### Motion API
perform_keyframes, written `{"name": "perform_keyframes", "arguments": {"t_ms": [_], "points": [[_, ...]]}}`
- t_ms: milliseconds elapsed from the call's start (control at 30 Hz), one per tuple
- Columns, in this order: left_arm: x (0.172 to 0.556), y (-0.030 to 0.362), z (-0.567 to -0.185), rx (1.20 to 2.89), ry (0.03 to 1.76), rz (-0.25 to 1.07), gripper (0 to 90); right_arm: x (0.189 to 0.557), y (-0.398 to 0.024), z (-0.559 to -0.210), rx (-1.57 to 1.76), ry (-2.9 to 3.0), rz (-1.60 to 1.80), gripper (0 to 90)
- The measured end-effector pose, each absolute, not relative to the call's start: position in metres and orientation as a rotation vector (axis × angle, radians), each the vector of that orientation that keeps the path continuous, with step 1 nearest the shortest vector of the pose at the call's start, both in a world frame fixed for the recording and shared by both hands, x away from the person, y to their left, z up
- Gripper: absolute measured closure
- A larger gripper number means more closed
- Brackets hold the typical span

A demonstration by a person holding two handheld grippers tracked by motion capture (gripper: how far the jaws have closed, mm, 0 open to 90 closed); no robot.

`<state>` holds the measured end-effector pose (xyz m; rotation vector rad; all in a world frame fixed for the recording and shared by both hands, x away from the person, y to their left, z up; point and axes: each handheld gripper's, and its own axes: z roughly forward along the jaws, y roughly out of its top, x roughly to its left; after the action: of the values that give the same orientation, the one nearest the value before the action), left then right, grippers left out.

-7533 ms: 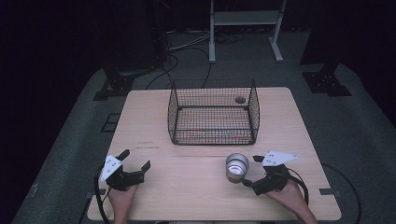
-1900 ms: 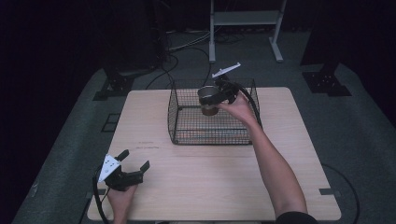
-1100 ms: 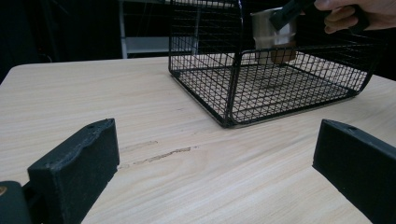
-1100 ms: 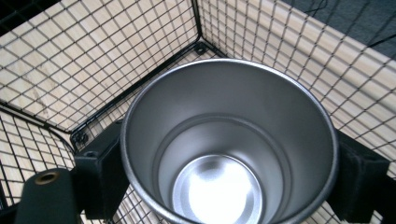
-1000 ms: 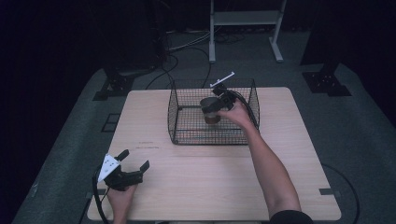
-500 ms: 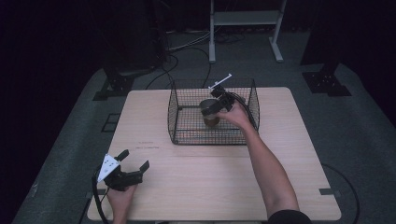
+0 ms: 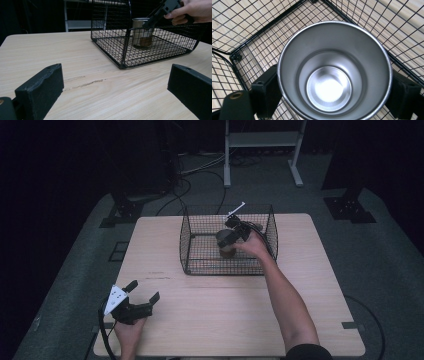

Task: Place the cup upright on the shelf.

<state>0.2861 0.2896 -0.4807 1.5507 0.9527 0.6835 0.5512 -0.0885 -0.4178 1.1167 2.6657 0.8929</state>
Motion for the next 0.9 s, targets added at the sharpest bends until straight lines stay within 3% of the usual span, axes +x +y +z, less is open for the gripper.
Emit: {"name": "perform_keyframes", "arguments": {"t_ms": [900], "points": [[0.2853, 0.2882, -0.4806, 1.561, 0.954, 0.69, 0.0, 0.5437, -0.0868, -0.4149, 1.066, 2.664, 0.86, 12.2]]}}
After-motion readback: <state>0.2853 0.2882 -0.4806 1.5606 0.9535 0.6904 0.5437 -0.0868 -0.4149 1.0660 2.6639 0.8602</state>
